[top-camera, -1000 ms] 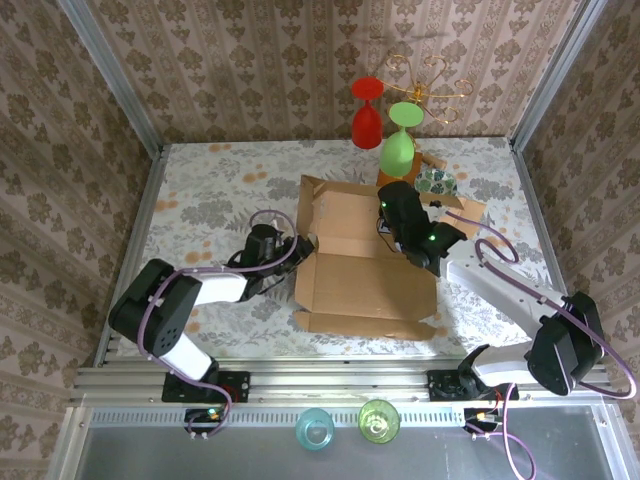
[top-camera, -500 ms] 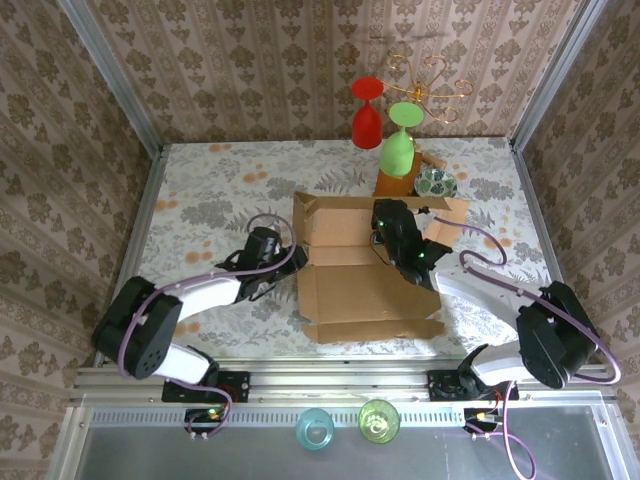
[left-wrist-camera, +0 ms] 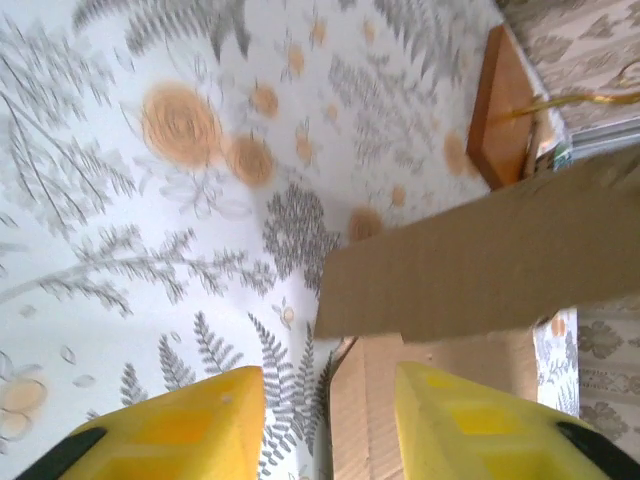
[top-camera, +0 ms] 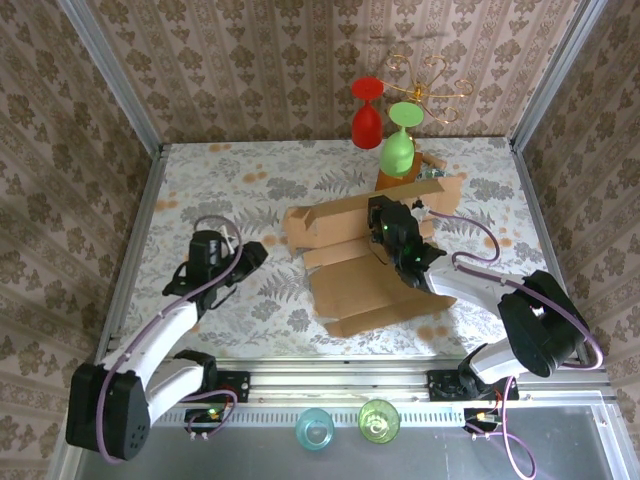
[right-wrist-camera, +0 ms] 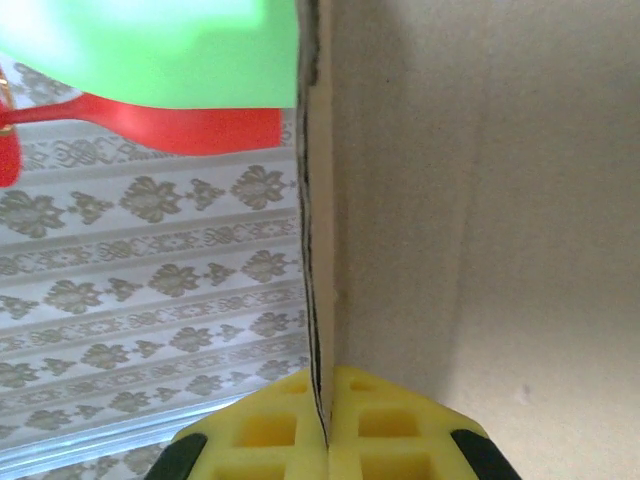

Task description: Fold the paper box

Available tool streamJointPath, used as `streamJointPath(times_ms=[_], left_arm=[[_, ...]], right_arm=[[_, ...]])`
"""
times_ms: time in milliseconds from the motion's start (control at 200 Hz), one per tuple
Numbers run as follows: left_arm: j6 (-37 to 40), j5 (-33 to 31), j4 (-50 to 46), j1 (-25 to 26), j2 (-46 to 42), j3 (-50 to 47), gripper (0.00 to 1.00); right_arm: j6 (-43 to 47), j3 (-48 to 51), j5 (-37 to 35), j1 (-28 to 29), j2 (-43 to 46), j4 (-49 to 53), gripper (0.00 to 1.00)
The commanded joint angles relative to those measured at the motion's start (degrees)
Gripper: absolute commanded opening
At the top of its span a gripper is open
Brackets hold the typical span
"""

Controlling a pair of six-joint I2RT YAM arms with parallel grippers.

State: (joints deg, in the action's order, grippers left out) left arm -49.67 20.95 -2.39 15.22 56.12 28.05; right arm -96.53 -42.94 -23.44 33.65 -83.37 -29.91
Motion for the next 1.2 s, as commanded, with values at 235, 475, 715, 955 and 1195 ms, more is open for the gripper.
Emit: streamJointPath(times_ms=[235, 475, 715, 955, 1195], left_arm=[[14.3, 8.0, -4.9, -5.0, 13.7, 13.1, 0.26], [26.8, 8.1, -2.6, -2.6, 24.7, 19.8, 0.27], [41.2, 8.4, -5.3, 3.6, 32.8, 25.3, 0.27], [43.1, 8.3, -3.0, 7.6, 33.3, 23.2, 0.28], [42.6, 9.3, -0.4, 9.8, 30.8, 20.1, 0.28]], right_arm=[[2.8, 2.5, 2.5, -0.8, 0.2, -2.3, 0.00], [3.0, 4.7, 3.5, -1.0, 2.7, 0.0, 0.00], [2.5, 7.0, 3.9, -1.1, 3.1, -0.3, 0.00], [2.2, 7.8, 5.1, -1.7, 2.2, -1.0, 0.00], [2.0, 7.7, 5.9, -1.9, 1.4, -1.1, 0.00]])
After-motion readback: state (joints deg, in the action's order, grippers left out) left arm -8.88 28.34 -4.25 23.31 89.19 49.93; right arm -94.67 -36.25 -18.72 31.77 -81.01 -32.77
